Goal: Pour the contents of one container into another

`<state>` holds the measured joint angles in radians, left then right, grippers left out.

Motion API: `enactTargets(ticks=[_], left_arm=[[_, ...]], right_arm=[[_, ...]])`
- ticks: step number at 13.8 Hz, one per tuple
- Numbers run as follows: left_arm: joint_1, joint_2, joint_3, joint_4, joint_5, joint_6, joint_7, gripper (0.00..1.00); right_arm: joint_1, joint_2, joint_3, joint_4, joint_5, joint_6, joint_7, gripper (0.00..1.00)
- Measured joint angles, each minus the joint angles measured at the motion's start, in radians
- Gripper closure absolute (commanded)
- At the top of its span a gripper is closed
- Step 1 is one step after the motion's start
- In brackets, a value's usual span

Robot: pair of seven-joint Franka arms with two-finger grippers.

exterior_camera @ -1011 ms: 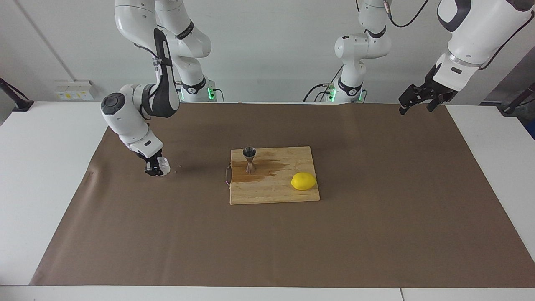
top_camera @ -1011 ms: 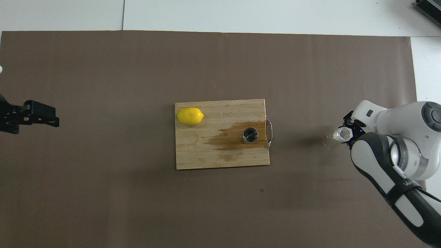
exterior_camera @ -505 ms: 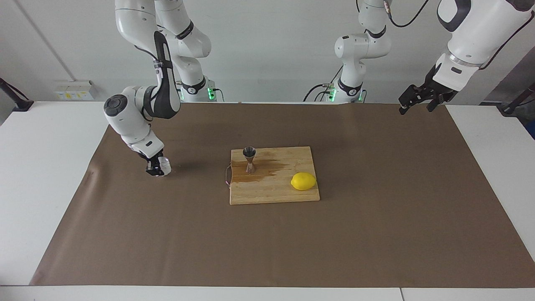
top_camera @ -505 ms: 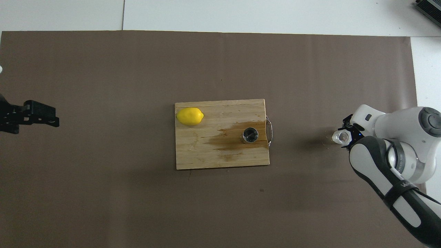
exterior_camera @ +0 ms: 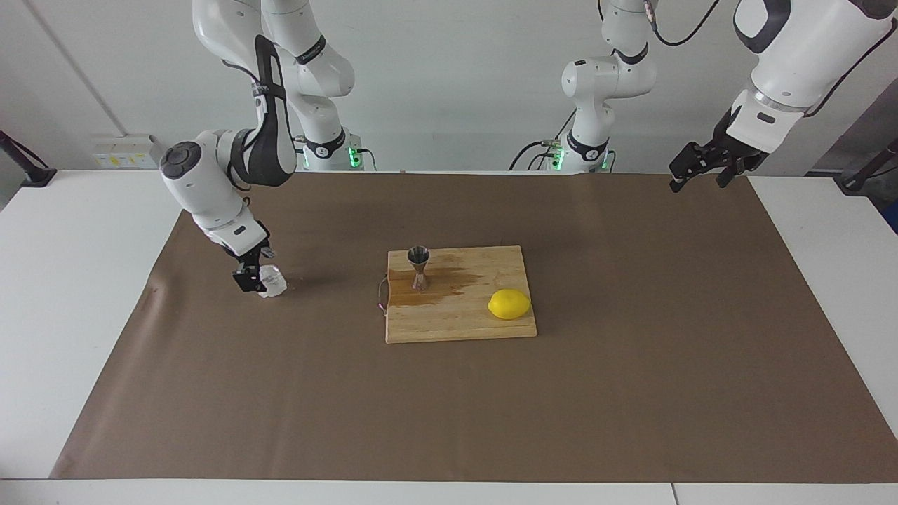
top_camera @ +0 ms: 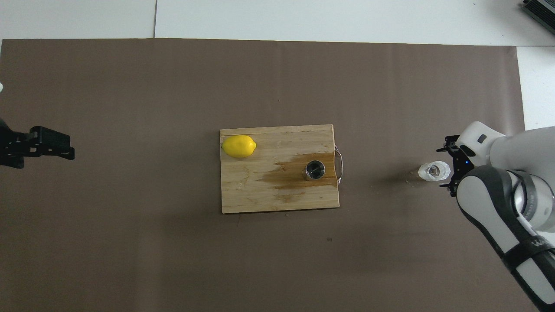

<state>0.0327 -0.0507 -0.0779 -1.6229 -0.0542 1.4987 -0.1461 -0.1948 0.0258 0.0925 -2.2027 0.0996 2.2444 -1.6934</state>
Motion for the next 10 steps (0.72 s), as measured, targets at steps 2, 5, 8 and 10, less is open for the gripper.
enactTargets(ticks=[2,5,8,10], left_arm=[[0.0,0.0,0.0,0.0,0.0,0.0,0.0,0.0],[0.0,0.0,0.0,0.0,0.0,0.0,0.0,0.0],[0.0,0.0,0.0,0.0,0.0,0.0,0.0,0.0],[0.0,0.0,0.0,0.0,0.0,0.0,0.0,0.0]], right_arm=[[0.003,-0.059,0.003,0.081,0.0,-0.113,0.161,0.0],[0.028,-0.09,0.009,0.211,0.0,-0.184,0.45,0.0],[0.074,-0.087,0.012,0.322,-0.002,-0.246,0.719,0.0],[0.108,-0.087,0.013,0.393,-0.03,-0.273,0.873,0.0]])
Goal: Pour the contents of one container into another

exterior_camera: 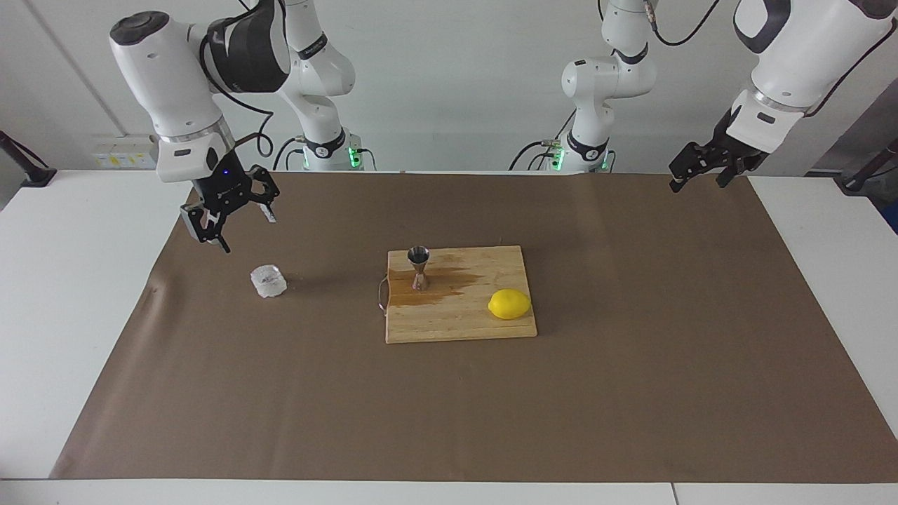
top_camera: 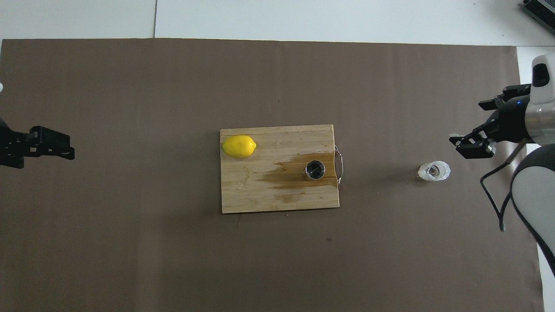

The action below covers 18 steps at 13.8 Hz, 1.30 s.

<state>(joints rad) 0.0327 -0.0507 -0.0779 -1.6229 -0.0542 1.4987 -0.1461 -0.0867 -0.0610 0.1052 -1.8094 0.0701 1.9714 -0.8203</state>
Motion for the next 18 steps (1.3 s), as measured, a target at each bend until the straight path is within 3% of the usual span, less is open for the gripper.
enactTargets(ticks=[7,13,18], left_arm=[[0.0,0.0,0.0,0.0,0.0,0.0,0.0,0.0],[0.0,0.0,0.0,0.0,0.0,0.0,0.0,0.0],[0.0,0.0,0.0,0.0,0.0,0.0,0.0,0.0]], right_arm=[[0.085,0.021,0.003,0.166,-0.089,-0.094,0.83,0.0],[0.088,0.04,0.001,0.241,-0.09,-0.308,0.943,0.0],[0.066,0.04,-0.007,0.242,-0.09,-0.359,0.974,0.0]])
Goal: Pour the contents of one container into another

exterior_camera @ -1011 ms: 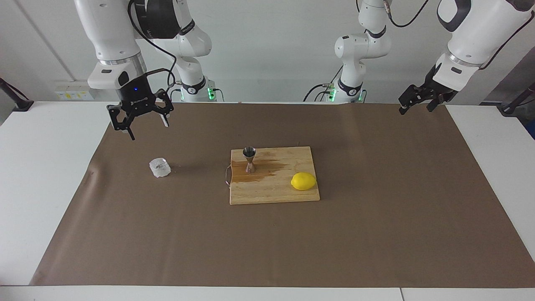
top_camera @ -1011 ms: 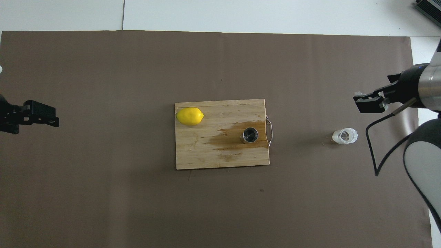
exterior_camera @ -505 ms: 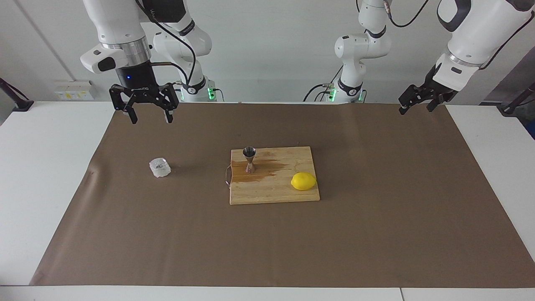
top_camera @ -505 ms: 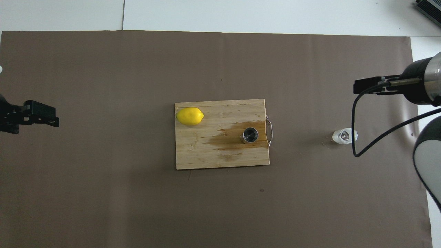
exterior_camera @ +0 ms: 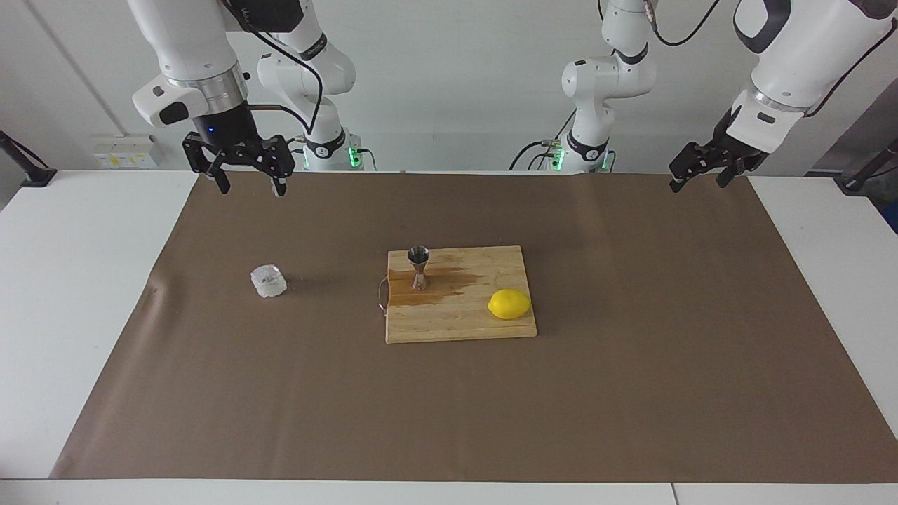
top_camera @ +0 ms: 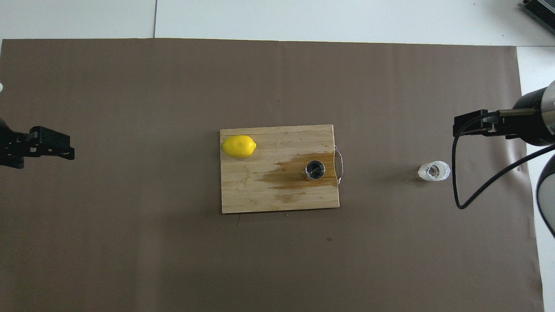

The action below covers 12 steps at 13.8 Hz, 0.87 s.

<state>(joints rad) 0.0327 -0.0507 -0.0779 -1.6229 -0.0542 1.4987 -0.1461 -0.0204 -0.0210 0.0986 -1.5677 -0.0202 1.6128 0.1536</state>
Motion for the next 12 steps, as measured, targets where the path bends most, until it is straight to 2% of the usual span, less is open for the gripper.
enactTargets(ticks=[4,12], left_arm=[[0.0,0.0,0.0,0.0,0.0,0.0,0.0,0.0],[0.0,0.0,0.0,0.0,0.0,0.0,0.0,0.0]], right_arm=[[0.002,-0.003,-0.015,-0.001,0.0,-0.049,-0.006,0.0],[0.048,-0.01,-0.073,-0.016,0.001,-0.058,-0.008,0.0]])
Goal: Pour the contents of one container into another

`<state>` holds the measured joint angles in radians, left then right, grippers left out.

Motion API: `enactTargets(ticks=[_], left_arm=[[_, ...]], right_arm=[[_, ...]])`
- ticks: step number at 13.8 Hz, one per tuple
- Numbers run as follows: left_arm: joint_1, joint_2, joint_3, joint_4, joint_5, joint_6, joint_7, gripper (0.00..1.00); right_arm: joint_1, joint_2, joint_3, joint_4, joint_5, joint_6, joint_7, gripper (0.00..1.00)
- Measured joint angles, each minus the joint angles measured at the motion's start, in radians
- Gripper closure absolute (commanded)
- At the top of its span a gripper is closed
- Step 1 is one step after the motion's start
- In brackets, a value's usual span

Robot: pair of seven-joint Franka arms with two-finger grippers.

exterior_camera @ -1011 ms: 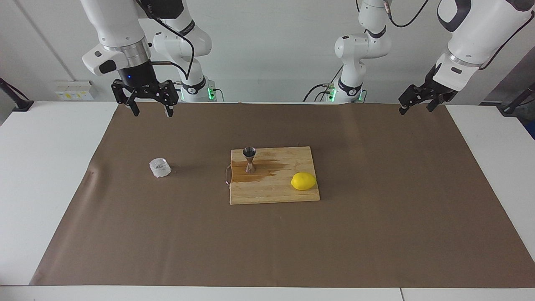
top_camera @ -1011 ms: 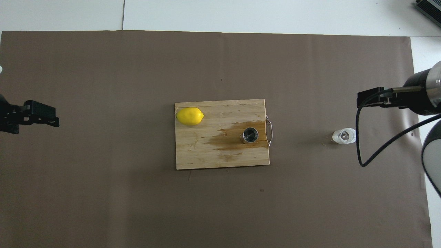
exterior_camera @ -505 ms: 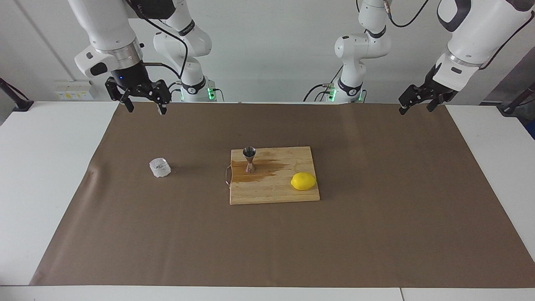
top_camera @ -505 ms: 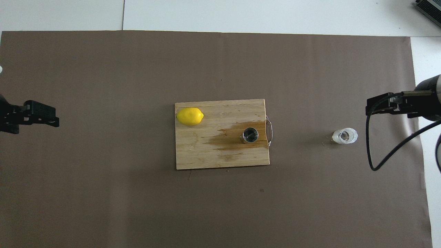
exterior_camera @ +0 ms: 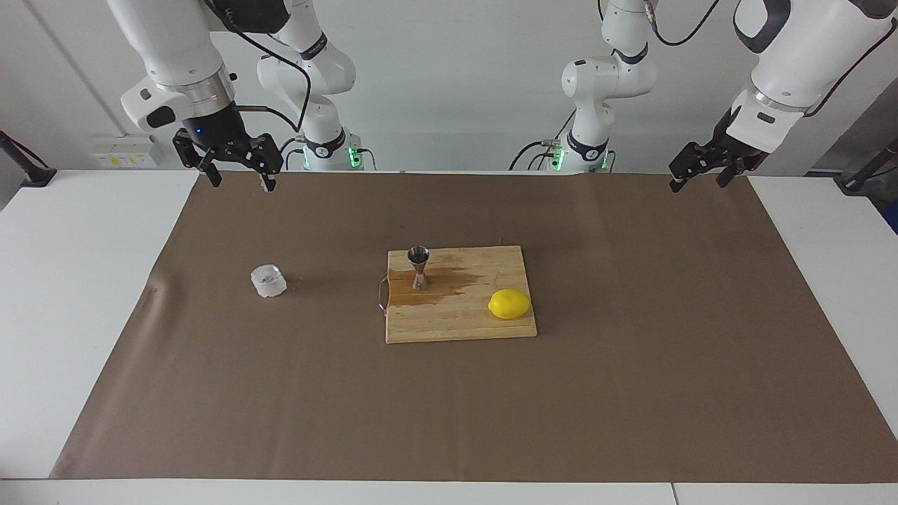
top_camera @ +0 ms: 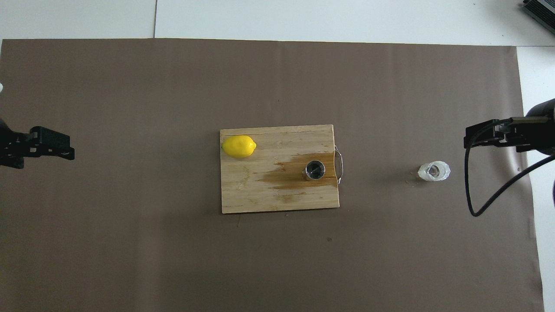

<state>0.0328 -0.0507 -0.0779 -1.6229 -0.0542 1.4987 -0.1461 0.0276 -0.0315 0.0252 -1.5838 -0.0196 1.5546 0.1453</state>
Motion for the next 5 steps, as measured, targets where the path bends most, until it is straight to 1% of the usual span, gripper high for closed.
enactTargets(ticks=[5], left_arm=[[0.0,0.0,0.0,0.0,0.0,0.0,0.0,0.0]], right_arm=[[0.005,-0.002,-0.006,-0.008,0.0,0.0,0.0,0.0]])
